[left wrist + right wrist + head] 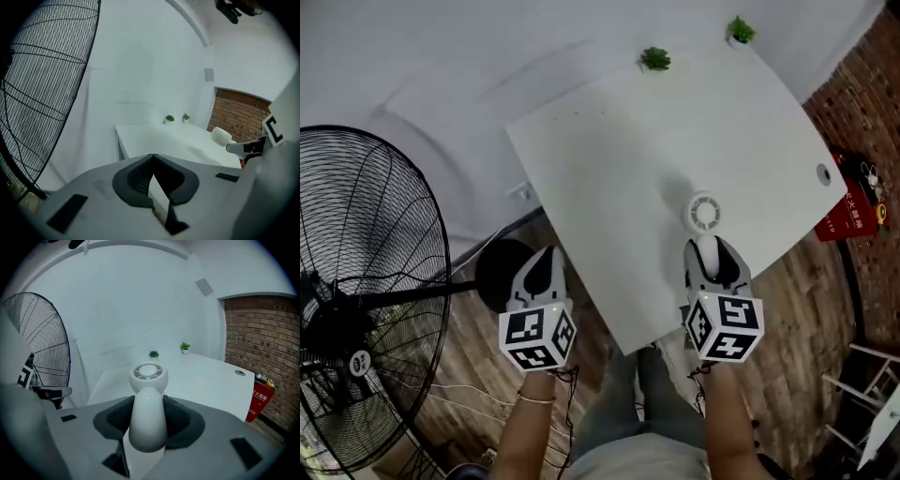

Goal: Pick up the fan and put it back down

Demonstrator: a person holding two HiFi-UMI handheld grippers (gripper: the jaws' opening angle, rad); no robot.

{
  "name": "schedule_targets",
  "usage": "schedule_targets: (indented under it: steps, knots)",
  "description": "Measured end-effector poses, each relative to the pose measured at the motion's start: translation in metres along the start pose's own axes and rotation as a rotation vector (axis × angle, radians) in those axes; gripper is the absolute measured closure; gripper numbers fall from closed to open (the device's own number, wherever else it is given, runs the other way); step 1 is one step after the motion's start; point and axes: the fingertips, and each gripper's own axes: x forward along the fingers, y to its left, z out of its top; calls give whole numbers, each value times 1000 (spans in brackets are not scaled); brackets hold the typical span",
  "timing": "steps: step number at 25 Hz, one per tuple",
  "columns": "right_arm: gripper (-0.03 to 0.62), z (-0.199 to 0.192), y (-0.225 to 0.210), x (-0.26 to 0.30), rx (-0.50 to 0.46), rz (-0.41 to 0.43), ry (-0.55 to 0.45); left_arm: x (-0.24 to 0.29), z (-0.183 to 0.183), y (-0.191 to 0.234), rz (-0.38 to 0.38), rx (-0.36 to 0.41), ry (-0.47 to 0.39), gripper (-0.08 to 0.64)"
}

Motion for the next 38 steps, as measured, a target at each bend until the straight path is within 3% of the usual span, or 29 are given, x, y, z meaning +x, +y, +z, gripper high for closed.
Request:
schedule_targets:
  steps: [17, 38]
  knots:
    - [405, -58, 10, 30, 2, -3, 142, 15, -33, 18, 27, -38, 50, 549]
    - [402, -78, 25, 35, 17, -55, 211, 8, -53, 36, 42, -66, 64, 549]
